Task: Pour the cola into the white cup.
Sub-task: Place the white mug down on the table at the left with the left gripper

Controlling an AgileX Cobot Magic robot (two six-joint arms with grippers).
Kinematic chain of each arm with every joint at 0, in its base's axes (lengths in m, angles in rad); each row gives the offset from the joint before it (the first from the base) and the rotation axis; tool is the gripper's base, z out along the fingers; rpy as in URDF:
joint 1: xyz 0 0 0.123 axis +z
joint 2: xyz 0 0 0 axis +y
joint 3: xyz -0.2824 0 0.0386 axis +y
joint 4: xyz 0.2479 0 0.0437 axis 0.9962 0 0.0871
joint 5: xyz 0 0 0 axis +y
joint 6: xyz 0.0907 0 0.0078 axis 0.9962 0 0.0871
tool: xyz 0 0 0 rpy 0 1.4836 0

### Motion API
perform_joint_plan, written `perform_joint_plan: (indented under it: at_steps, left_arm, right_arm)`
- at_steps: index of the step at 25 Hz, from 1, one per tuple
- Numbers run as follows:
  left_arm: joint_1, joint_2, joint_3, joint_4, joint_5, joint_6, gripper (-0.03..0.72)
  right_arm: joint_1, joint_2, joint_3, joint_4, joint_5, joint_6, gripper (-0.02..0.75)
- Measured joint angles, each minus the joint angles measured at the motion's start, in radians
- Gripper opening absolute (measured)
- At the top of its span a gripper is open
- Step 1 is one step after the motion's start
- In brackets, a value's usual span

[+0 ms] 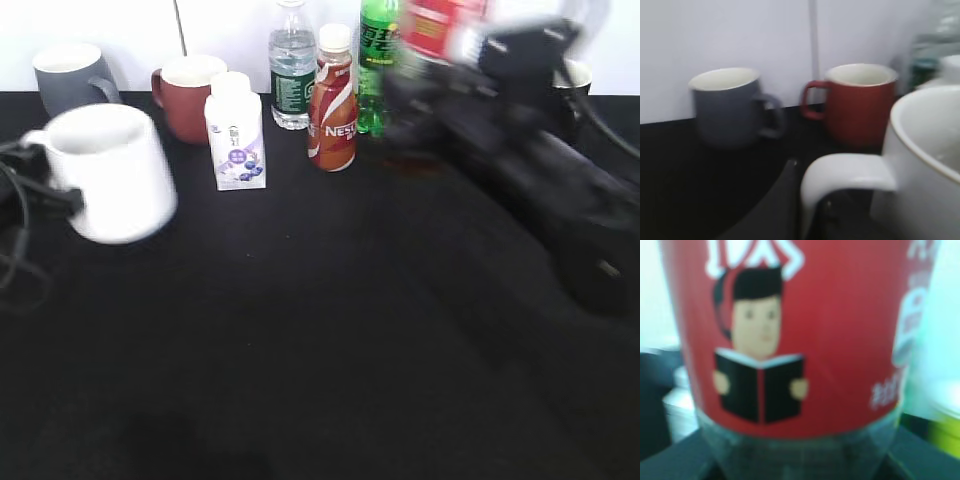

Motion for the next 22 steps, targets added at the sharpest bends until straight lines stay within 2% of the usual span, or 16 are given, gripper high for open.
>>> perform_joint_plan:
  at_steps: [2, 4, 10, 14, 16, 20, 22]
  left_arm:
    - [0.055, 0.070, -0.074, -0.006, -0.002, 0.001, 0.031]
    - [0.076, 0.164, -0.162, -0.004, -0.007, 0.001, 0.031]
    - [0.099, 0.379, -0.379, 0.008, -0.008, 0.005, 0.031]
    - [0.127, 0.392, -0.411, 0.011, 0.007, 0.005, 0.031]
    - [0.127, 0.398, -0.413, 0.061, 0.000, 0.003, 0.037]
    - [0.127, 0.417, -0.419, 0.080, -0.029, -0.013, 0.111]
    - [0.127, 0.416, -0.410, 0.087, -0.035, -0.013, 0.216]
  right_arm:
    - [0.000, -0.047, 0.093, 0.130, -0.057, -0.037, 0.386]
    - [-0.001, -0.072, 0.155, 0.198, -0.067, -0.041, 0.386]
    - [-0.001, -0.075, 0.181, 0.218, -0.067, -0.075, 0.386]
    - [-0.001, -0.075, 0.181, 0.219, -0.067, -0.082, 0.386]
    - [-0.001, -0.075, 0.181, 0.220, -0.067, -0.083, 0.386]
    - [-0.001, -0.075, 0.181, 0.221, -0.067, -0.084, 0.386]
    - [-0.001, -0.075, 0.181, 0.221, -0.067, -0.084, 0.386]
